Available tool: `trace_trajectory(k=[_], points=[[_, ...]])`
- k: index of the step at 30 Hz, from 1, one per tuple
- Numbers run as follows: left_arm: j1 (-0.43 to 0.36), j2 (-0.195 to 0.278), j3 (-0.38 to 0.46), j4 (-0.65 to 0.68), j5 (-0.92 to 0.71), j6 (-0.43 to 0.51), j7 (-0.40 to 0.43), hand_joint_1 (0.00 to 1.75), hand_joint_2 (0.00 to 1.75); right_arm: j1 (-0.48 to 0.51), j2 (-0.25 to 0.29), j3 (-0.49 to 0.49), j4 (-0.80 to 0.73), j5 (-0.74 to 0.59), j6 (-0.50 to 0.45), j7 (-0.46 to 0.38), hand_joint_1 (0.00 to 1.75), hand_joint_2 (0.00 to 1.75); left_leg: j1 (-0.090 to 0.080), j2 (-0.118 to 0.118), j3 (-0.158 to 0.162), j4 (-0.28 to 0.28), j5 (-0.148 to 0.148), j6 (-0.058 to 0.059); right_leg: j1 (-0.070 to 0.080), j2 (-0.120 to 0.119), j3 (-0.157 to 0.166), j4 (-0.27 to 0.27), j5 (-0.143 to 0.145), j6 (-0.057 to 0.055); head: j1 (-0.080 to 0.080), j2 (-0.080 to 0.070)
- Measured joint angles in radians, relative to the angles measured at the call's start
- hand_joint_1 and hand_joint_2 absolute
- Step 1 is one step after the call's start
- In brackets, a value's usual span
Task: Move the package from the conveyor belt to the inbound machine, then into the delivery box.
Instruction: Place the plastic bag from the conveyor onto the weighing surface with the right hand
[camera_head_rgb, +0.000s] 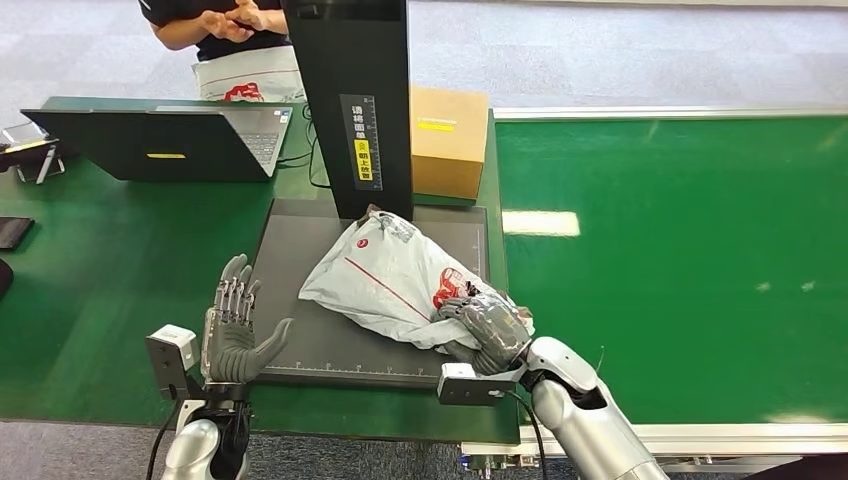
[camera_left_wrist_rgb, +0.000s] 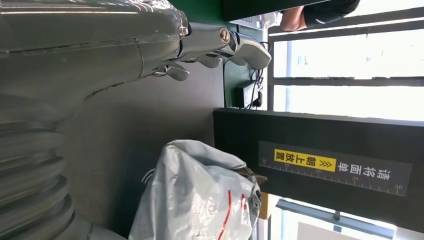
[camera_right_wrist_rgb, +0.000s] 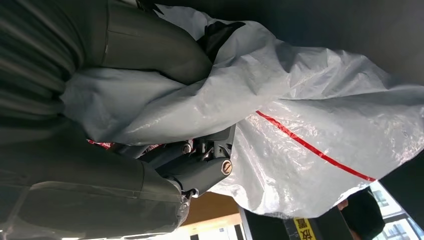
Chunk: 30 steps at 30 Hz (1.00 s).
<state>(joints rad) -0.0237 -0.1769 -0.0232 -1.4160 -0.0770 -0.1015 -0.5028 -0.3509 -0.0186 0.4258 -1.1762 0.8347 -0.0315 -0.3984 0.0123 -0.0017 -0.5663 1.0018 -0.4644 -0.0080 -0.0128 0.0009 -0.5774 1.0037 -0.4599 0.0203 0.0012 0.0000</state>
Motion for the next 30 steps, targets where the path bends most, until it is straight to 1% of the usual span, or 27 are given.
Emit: trace_trajectory(k=[6, 7, 8, 9, 10, 11, 12, 13, 14, 15, 23, 30], points=[[0.0, 0.006, 0.001, 0.005, 0.001, 0.0, 0.0, 0.0, 1.75, -0.041, -0.002, 0.031, 0.058, 0.002, 0.003, 0.005, 1.73, 1.75, 0.0, 0.0, 0.003, 0.0, 0.0, 0.0, 0.0, 0.0, 0.002, 0.0, 0.0, 0.0, 0.0, 0.0], [0.0, 0.006, 0.001, 0.006, 0.001, 0.001, -0.001, 0.0, 1.75, -0.046, -0.002, 0.036, 0.066, 0.004, 0.002, 0.008, 1.71, 1.75, 0.0, 0.0, 0.004, 0.0, 0.0, 0.0, 0.0, 0.001, 0.003, 0.0, 0.0, 0.0, 0.0, 0.0], [0.0, 0.007, 0.002, 0.007, 0.002, 0.002, -0.002, 0.0, 1.75, -0.052, -0.002, 0.041, 0.075, 0.006, -0.002, 0.01, 1.63, 1.75, 0.0, 0.001, 0.004, 0.0, 0.0, 0.0, 0.0, 0.001, 0.004, 0.0, 0.0, 0.0, 0.0, 0.0], [0.001, 0.008, 0.002, 0.008, 0.002, 0.002, -0.002, 0.0, 1.75, -0.058, -0.002, 0.046, 0.084, 0.009, -0.011, 0.01, 1.51, 1.31, 0.0, 0.001, 0.005, 0.0, 0.0, 0.0, 0.0, 0.001, 0.005, 0.0, 0.0, 0.0, 0.0, 0.0], [0.001, 0.01, 0.002, 0.009, 0.002, 0.003, -0.003, 0.0, 1.75, -0.064, -0.002, 0.051, 0.095, 0.012, -0.027, 0.006, 1.35, 0.87, 0.0, 0.001, 0.006, 0.0, 0.0, -0.001, 0.0, 0.001, 0.005, 0.0, 0.0, 0.0, 0.0, 0.0], [0.002, 0.011, 0.003, 0.01, 0.003, 0.003, -0.004, 0.0, 1.75, -0.069, -0.002, 0.057, 0.106, 0.015, -0.047, -0.001, 1.05, 0.44, 0.0, 0.001, 0.006, 0.0, 0.0, -0.001, 0.0, 0.001, 0.005, 0.0, 0.0, 0.0, 0.0, 0.0], [0.003, 0.012, 0.004, 0.011, 0.003, 0.003, -0.006, 0.0, 1.75, -0.072, -0.002, 0.062, 0.115, 0.017, -0.069, -0.011, 0.7, 0.0, 0.0, 0.001, 0.006, 0.0, 0.0, -0.001, 0.0, 0.001, 0.006, 0.0, 0.0, 0.0, 0.0, 0.0], [0.005, 0.013, 0.004, 0.011, 0.003, 0.003, -0.007, 0.0, 1.75, -0.074, -0.002, 0.065, 0.12, 0.018, -0.089, -0.021, 0.38, 0.0, 0.0, 0.001, 0.006, 0.0, 0.0, -0.001, 0.0, 0.001, 0.006, 0.0, 0.0, -0.001, 0.0, 0.0], [0.006, 0.013, 0.005, 0.011, 0.003, 0.003, -0.008, 0.0, 1.75, -0.074, -0.002, 0.066, 0.121, 0.018, -0.103, -0.028, 0.13, 0.0, 0.0, 0.0, 0.006, 0.0, 0.0, -0.001, 0.0, 0.001, 0.006, 0.0, 0.001, -0.001, 0.0, 0.0], [0.007, 0.013, 0.006, 0.011, 0.003, 0.003, -0.009, 0.0, 1.75, -0.074, -0.002, 0.067, 0.121, 0.017, -0.115, -0.035, 0.01, 0.0, 0.0, 0.0, 0.006, 0.0, 0.001, -0.001, 0.0, 0.001, 0.006, 0.0, 0.001, -0.001, 0.0, 0.0], [0.017, 0.019, 0.01, 0.011, 0.005, 0.003, -0.01, 0.0, 1.75, -0.058, -0.004, 0.067, 0.107, -0.014, -0.205, -0.089, 0.0, 0.0, 0.0, 0.0, 0.004, 0.0, 0.0, -0.001, 0.0, 0.001, 0.003, 0.0, 0.0, -0.001, 0.0, 0.0], [0.019, 0.021, 0.011, 0.011, 0.006, 0.003, -0.01, 0.0, 1.75, -0.05, -0.004, 0.067, 0.095, -0.02, -0.215, -0.096, 0.0, 0.0, 0.0, 0.0, 0.003, 0.0, 0.0, -0.002, 0.0, 0.0, 0.002, 0.0, 0.0, -0.001, 0.0, 0.0]])
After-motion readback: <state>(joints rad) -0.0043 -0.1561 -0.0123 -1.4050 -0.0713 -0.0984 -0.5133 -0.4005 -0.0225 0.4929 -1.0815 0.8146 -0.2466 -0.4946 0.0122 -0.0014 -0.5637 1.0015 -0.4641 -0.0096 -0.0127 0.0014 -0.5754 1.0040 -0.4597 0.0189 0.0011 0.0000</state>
